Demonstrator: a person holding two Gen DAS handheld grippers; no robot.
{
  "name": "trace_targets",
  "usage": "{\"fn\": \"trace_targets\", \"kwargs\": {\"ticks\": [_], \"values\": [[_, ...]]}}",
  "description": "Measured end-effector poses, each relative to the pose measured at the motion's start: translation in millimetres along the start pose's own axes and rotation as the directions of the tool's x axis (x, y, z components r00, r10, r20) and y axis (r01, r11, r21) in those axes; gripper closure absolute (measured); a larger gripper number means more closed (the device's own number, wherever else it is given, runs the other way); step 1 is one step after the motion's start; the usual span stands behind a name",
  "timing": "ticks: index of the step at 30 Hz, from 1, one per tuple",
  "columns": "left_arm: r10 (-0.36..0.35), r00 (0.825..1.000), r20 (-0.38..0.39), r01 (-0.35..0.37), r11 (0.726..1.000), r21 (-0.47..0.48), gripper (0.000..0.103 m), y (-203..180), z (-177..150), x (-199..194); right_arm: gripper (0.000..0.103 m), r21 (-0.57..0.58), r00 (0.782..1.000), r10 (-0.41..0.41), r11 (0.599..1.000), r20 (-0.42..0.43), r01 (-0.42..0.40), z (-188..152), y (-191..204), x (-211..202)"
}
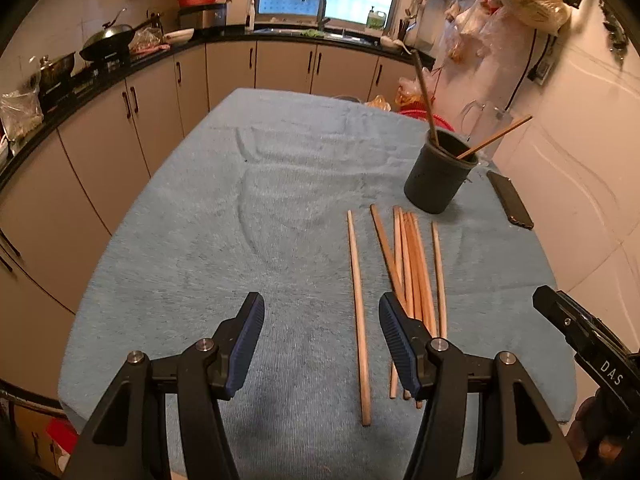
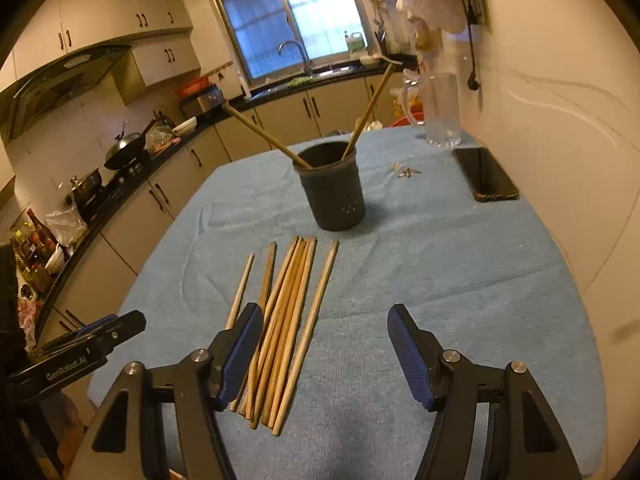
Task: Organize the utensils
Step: 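Reach the left tool to a loose chopstick and close on it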
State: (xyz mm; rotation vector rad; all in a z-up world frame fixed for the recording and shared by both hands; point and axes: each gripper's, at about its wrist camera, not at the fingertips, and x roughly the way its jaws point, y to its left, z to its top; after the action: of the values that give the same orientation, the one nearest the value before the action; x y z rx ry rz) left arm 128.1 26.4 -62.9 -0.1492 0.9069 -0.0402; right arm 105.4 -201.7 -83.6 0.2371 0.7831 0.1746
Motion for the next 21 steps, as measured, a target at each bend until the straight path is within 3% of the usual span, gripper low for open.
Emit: {"fn": "trace_targets", "kwargs": {"ticks": [4,8,13,21], "values": [[-0.003,1.0,-0.025,0.003,1.0,0.007,0.042,1,7,15,0.038,-0.014,1.0,-0.006,1.0,-0.029,0.005,3,0,18],[-0.028,0.998,-0.055,0.029,1.0,0.011,0.042,0,15,32,0.047,0.011,0.997,0.028,1.0,-0.074,-0.027,9,-6,40],[-0.113,0.984,-0.138,0.115,0.993,0.01,0.042,-5,29,63,0.058,0.034,0.987,0.075,0.997,-0.146,-0.07,18,-10,71],[-0.088,0.975,-0.205,0.095,0.995,0.026,0.05,-13,47,104,0.069,0.003,0.969,0.057,0.998,-0.241,-0.059,42,-6,124]]}}
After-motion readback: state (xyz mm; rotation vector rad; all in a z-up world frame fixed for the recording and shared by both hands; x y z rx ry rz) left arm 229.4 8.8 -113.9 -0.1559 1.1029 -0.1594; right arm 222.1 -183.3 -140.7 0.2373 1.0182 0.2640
